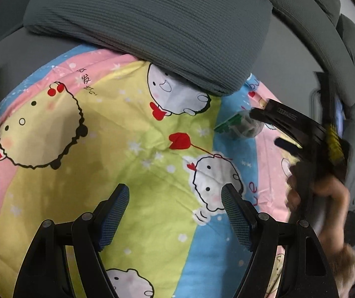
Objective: Organize objects
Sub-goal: 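Move the right gripper to the clear green-printed plastic bag on the sheet, then grasp the clear plastic bag with the right gripper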
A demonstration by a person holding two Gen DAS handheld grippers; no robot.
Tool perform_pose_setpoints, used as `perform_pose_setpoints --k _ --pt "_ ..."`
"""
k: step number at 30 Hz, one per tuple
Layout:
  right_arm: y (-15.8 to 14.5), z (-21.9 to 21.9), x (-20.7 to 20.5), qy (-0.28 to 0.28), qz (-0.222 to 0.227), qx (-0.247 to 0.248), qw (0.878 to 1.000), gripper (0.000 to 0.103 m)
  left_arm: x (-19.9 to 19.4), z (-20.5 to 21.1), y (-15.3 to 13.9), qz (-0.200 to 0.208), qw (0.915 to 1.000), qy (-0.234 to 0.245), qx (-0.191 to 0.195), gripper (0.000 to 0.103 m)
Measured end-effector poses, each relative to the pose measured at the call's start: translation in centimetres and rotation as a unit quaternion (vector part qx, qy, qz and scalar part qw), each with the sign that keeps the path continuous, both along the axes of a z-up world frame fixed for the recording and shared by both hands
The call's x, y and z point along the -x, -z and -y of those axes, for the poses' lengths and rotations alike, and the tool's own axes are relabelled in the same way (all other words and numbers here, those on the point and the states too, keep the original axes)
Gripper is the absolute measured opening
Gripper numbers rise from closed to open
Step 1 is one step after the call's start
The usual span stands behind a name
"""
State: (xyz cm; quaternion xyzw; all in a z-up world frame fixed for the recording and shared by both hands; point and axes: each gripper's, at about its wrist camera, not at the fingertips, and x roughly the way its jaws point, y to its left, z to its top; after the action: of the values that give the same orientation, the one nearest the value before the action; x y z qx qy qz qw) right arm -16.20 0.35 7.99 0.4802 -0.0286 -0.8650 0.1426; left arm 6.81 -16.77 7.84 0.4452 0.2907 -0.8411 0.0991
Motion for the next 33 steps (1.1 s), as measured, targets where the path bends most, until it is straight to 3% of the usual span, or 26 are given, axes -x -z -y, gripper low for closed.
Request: perform_pose_setpoints --k 5,7,8,10,16,22,25,29,31,33 --pt "1.8 1.6 3.1 0.011 0.001 -0.038 0.999 0.079 0.2 0.4 0.0 0.005 1.0000 0.001 0.000 0.077" --pt "2.5 1.5 3.7 0.014 0.009 -0.022 1.000 0.075 0.2 0.6 0.1 0.006 1.0000 -0.004 -0.003 0.077" --pt "2.9 1.2 3.8 0.014 0.022 0.008 1.000 0.062 0.3 0.7 0.1 0.006 1.0000 -0.006 -0.005 0.077" --pt "3.5 0.7 3.6 0.024 0.040 0.038 0.998 0.055 0.3 0.8 0.2 0.008 0.9999 -0.011 -0.007 0.077" --pt "2.9 -0.5 0.5 0.032 0.032 0.059 0.997 0.049 0.7 0.4 0.3 0.007 0.9999 -0.007 -0.014 0.077" --pt "1.2 -3.5 -6.0 0.031 0.011 0.068 0.997 0.050 1.2 -0.7 0.4 0.003 0.9994 0.011 -0.033 0.077" --pt "1.8 -5.7 -9.0 0.022 0.039 0.096 0.994 0.051 1.4 -1.3 0.7 0.010 0.9991 0.020 -0.035 0.077" --pt "2.7 -7.8 -11.5 0.025 0.072 0.056 0.996 0.056 1.4 -2.2 1.1 0.016 0.9985 0.031 -0.042 0.077" --pt "2.8 -9.0 -12.8 0.032 0.069 0.048 0.996 0.062 1.5 -2.8 1.4 0.018 0.9978 0.040 -0.049 0.077" --pt "2.9 -10.7 -13.5 0.047 0.077 0.049 0.995 0.074 1.7 -3.6 1.8 0.024 0.9965 0.053 -0.061 0.077"
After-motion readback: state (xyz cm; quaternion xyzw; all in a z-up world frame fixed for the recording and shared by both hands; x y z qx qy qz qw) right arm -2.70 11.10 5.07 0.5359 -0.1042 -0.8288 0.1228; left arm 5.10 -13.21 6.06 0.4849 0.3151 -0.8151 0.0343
